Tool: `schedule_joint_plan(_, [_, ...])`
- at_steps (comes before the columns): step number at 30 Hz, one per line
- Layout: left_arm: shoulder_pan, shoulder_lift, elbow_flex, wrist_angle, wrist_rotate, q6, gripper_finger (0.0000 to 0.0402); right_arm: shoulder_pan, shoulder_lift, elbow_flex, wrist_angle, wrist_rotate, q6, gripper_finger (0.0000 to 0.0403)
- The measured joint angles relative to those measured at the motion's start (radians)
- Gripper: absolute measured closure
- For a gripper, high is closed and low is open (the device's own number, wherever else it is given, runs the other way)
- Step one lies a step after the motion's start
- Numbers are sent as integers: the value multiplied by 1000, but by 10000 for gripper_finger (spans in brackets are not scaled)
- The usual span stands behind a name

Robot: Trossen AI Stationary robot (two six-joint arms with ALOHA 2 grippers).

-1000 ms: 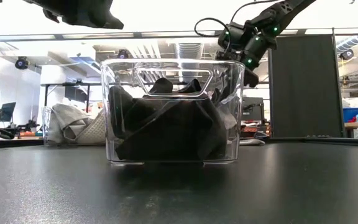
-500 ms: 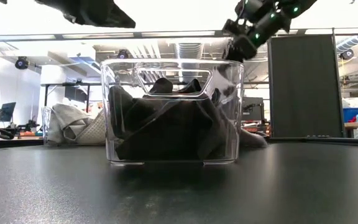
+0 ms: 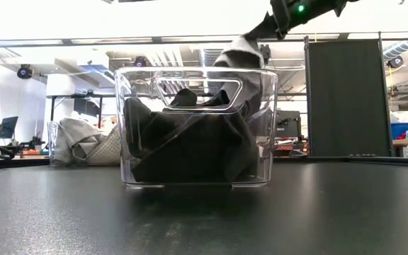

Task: Sort towels by color in basket
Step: Put the gray towel into the top transparent bin

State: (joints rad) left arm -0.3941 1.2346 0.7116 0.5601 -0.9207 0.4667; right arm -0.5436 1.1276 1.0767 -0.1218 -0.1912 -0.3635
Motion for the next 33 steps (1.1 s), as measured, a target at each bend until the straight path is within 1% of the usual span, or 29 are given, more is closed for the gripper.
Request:
schedule_joint_plan(4, [50, -34, 0, 2, 29, -39, 245, 14, -30, 0, 52, -3, 40, 394])
schedule_joint_plan(7, [88, -46, 0, 0, 90, -73, 242, 29, -46, 0, 93, -3, 68, 394])
schedule_joint_plan(11, [135, -49, 5, 1, 171, -121, 224, 47, -53, 0, 155, -22, 111, 394])
schedule_joint_plan(16, [174, -35, 10, 4, 267, -164, 200, 70, -53, 0, 214, -22, 121, 394])
schedule_joint_plan(18, [190, -29, 10, 16, 286, -174, 195, 83, -50, 0, 234, -23, 121, 394])
schedule_joint_plan(21, [219, -22, 11, 43, 316, -206, 192, 105, -46, 0, 268, -26, 131, 394])
schedule_joint_plan(28, [303, 10, 11, 116, 471, -332, 191, 169, -46, 0, 346, -16, 146, 394])
schedule_joint_plan(33, [333, 73, 12, 194, 495, -359, 191, 199, -46, 0, 361, -12, 146, 394])
